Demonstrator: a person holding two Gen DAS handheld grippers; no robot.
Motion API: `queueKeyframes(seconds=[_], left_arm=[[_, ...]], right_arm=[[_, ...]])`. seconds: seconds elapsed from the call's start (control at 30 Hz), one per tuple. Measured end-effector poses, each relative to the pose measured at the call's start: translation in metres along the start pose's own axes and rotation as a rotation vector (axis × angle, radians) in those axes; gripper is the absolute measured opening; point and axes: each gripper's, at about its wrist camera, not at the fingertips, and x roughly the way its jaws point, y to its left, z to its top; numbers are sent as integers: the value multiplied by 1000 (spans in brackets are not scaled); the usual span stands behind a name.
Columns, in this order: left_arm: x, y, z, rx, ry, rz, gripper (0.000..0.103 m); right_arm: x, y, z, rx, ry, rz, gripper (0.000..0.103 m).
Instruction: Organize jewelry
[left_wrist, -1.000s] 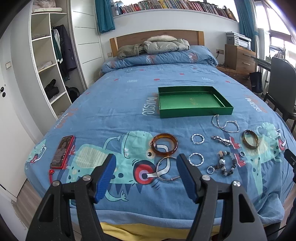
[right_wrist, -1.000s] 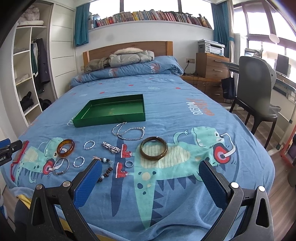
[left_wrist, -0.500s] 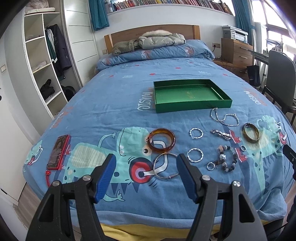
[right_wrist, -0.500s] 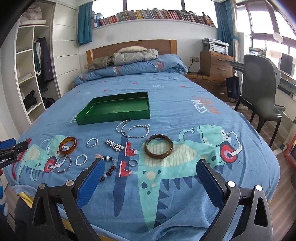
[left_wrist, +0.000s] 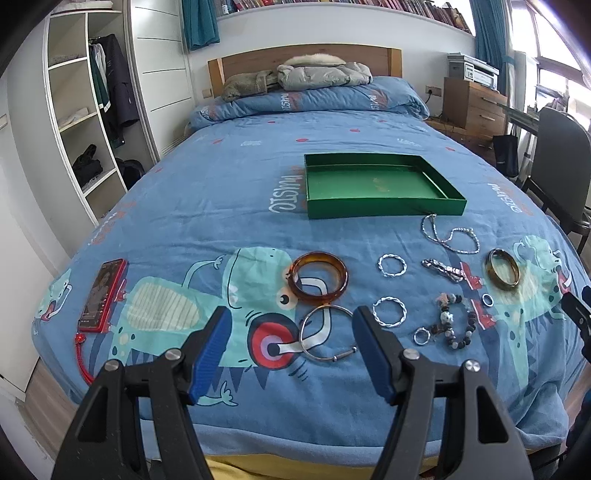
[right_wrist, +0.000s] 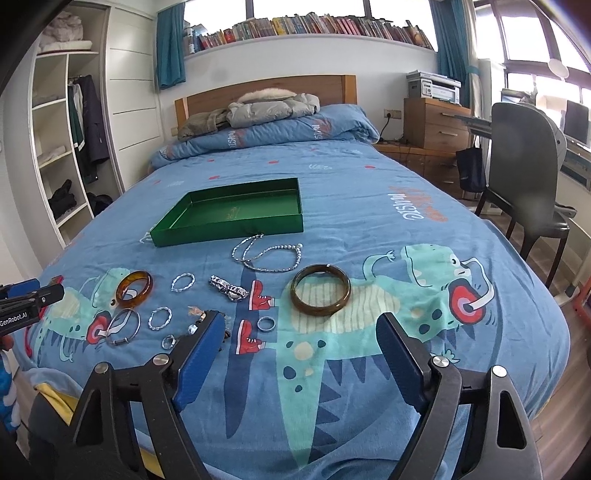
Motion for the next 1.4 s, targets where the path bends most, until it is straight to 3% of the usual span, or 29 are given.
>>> queueKeyframes(seconds=[0.27, 0.53, 0.73, 0.87, 1.0, 1.07, 1.4], left_arm=[[12, 24, -9, -46, 15, 20, 66], [28, 28, -19, -64, 48, -25, 66], [33, 8, -22, -48, 68, -145, 65], [37, -25, -26, 19, 84, -245, 63], [48, -55, -28, 86, 115, -321, 51], [55, -64, -28, 102, 135, -348, 47], [81, -93, -31, 213, 196, -403, 46]], right_arm=[[14, 2, 0, -14, 22, 35, 67], [34, 4, -6, -19, 68, 78, 53], [49, 5, -10, -33, 106, 118, 41], [62, 6, -9, -54, 144, 165, 34], [80, 9, -7, -118, 202, 211, 32], [88, 11, -6, -153, 226, 227, 31], [123, 13, -8, -255, 310, 305, 31]])
